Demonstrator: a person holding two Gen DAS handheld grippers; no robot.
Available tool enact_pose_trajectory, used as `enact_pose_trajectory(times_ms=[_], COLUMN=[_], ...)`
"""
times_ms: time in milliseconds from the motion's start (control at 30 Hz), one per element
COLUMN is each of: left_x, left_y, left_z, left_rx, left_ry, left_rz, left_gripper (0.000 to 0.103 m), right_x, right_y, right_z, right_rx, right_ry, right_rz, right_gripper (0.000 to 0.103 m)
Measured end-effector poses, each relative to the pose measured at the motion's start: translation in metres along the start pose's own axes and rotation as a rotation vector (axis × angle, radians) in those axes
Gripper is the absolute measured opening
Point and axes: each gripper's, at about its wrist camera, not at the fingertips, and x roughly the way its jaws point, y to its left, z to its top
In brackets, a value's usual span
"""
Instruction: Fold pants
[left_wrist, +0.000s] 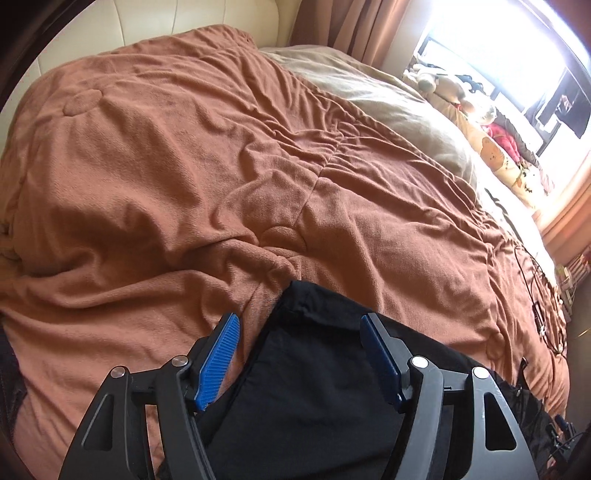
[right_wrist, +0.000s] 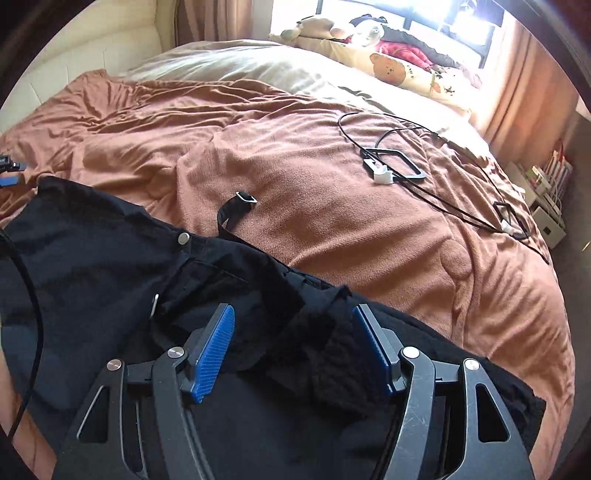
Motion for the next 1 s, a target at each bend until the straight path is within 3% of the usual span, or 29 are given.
enact_pose_trajectory(times_ms=[533,733,1000], left_x=[-0.081,-0.083,-0.071], left_y=[0.028,0.045,0.069], left_z=[-0.062,-0.087,-0.12], left_rx=[0.031,0.01,-0.029], left_ry=[-0.026,0.006,0.058], left_rz=[-0.075,-0.088,-0.113], left_gripper=[0.068,0.059,0.055], right_x=[-0.123,-0.145,-0.158], right_y=[-0.027,-0.026,-0.03], right_z=[-0.09,-0.122,-0.158], right_rx=[0.159,0.214,0.306], right_ry=[-0.037,-0.023,0.009], right_rz=[0.075,0.099,0.13], right_gripper=[0.064,0.064,0.064])
